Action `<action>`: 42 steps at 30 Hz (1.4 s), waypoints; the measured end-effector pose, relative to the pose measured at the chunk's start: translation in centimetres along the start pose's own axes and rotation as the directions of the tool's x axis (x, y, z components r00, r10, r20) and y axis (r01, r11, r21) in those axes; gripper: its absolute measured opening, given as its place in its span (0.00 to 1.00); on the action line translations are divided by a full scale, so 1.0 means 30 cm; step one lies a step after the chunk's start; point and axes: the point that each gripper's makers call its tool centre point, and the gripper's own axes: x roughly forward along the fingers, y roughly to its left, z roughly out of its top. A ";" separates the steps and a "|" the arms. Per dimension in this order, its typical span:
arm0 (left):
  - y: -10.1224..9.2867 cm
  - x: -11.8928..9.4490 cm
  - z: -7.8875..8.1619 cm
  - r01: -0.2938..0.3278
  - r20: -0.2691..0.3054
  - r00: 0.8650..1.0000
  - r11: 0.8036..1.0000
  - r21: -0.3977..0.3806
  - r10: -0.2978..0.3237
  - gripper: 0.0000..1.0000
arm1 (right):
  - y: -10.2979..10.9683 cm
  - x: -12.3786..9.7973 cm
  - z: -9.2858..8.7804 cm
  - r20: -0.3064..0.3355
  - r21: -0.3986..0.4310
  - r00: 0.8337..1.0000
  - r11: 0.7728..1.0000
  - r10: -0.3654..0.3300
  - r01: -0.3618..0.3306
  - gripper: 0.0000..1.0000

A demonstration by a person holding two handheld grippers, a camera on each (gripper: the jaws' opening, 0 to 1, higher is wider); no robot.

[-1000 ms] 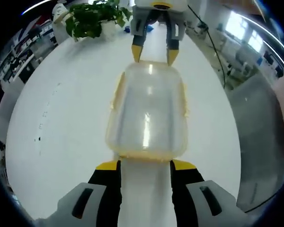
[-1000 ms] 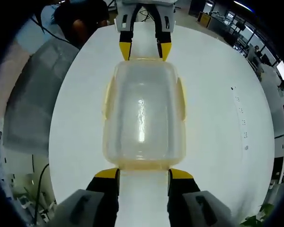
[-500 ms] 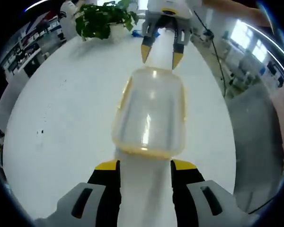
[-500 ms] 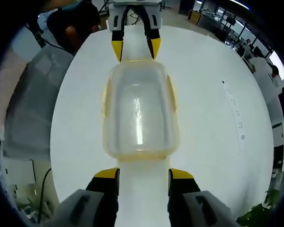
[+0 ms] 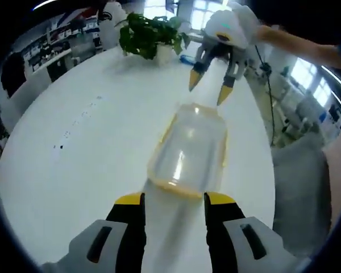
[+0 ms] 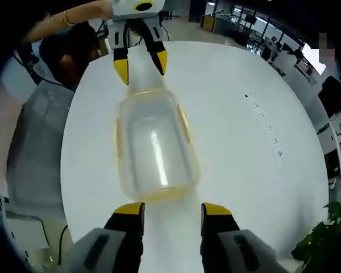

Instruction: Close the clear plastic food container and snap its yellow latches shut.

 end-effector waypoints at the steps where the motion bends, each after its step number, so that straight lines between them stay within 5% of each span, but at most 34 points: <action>1: 0.003 0.001 0.008 -0.009 0.022 1.000 0.999 -0.042 0.010 0.37 | 0.000 -0.001 0.011 0.023 0.034 1.000 0.999 -0.005 0.004 0.36; 7: 0.020 0.006 0.015 -0.034 0.077 0.996 0.989 -0.143 0.045 0.37 | -0.005 -0.002 0.041 0.099 0.175 0.994 0.984 -0.039 0.021 0.36; 15: 0.049 0.019 0.012 -0.087 0.130 0.983 0.953 -0.290 0.129 0.36 | -0.002 0.015 0.036 0.123 0.292 0.989 0.955 -0.082 0.043 0.36; 42: 0.014 0.105 -0.016 -0.085 0.122 0.982 0.917 -0.390 0.143 0.35 | 0.004 0.055 -0.014 0.119 0.476 0.986 0.879 -0.113 0.044 0.36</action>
